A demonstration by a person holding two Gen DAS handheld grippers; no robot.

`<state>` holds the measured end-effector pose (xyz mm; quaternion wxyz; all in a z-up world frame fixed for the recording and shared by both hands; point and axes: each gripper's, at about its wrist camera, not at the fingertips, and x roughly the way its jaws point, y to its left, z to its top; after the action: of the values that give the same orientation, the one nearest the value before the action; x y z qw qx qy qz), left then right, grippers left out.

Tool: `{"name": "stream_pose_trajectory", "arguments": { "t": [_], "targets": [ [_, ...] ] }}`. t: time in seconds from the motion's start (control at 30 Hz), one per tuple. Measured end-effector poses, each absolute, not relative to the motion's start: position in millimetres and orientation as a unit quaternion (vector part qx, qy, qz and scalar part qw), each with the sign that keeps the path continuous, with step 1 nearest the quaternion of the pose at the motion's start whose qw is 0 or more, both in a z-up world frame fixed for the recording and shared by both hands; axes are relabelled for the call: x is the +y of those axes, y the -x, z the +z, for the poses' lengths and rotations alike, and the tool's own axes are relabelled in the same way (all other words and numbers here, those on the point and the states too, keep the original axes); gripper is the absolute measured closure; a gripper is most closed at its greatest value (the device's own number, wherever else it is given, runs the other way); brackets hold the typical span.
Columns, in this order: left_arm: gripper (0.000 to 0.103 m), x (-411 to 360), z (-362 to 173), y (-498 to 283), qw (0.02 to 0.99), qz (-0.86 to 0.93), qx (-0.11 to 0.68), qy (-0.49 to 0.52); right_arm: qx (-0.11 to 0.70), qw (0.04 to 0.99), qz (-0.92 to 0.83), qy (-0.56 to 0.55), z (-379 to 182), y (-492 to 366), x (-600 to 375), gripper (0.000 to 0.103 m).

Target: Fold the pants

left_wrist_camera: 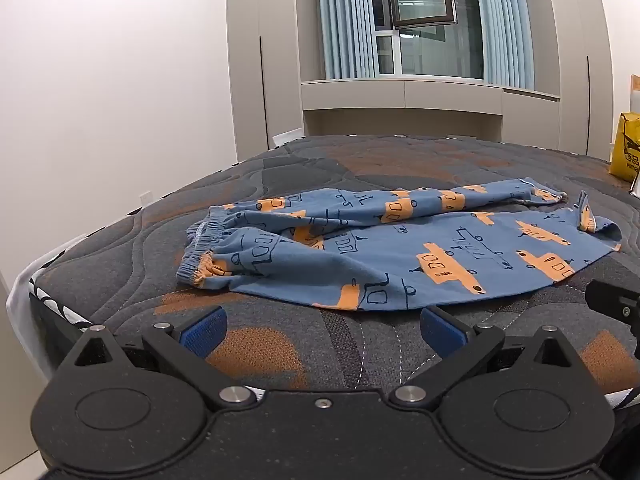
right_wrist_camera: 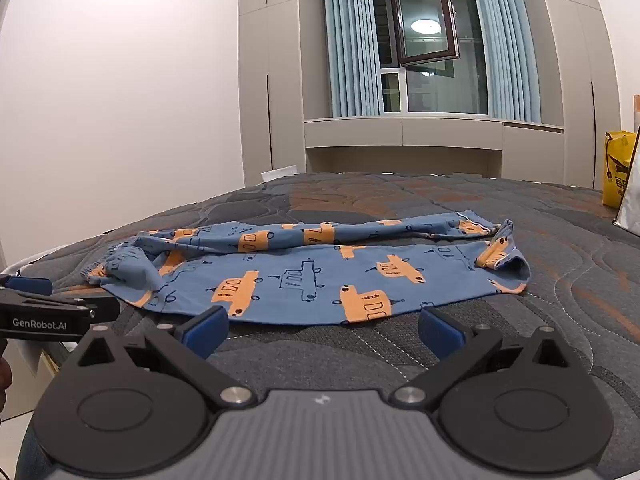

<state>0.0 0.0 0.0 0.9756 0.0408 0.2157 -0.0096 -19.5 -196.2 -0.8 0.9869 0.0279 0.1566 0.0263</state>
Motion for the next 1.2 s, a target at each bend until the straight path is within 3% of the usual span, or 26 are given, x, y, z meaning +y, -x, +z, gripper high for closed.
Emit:
{"name": "stream_pose_trajectory", "arguments": {
  "t": [1.2],
  "targets": [
    [0.0, 7.0, -7.5, -2.4, 0.974, -0.009, 0.222, -0.043, 0.16, 0.986, 0.027, -0.03, -2.3, 21.7, -197.3, 0.0]
  ]
}}
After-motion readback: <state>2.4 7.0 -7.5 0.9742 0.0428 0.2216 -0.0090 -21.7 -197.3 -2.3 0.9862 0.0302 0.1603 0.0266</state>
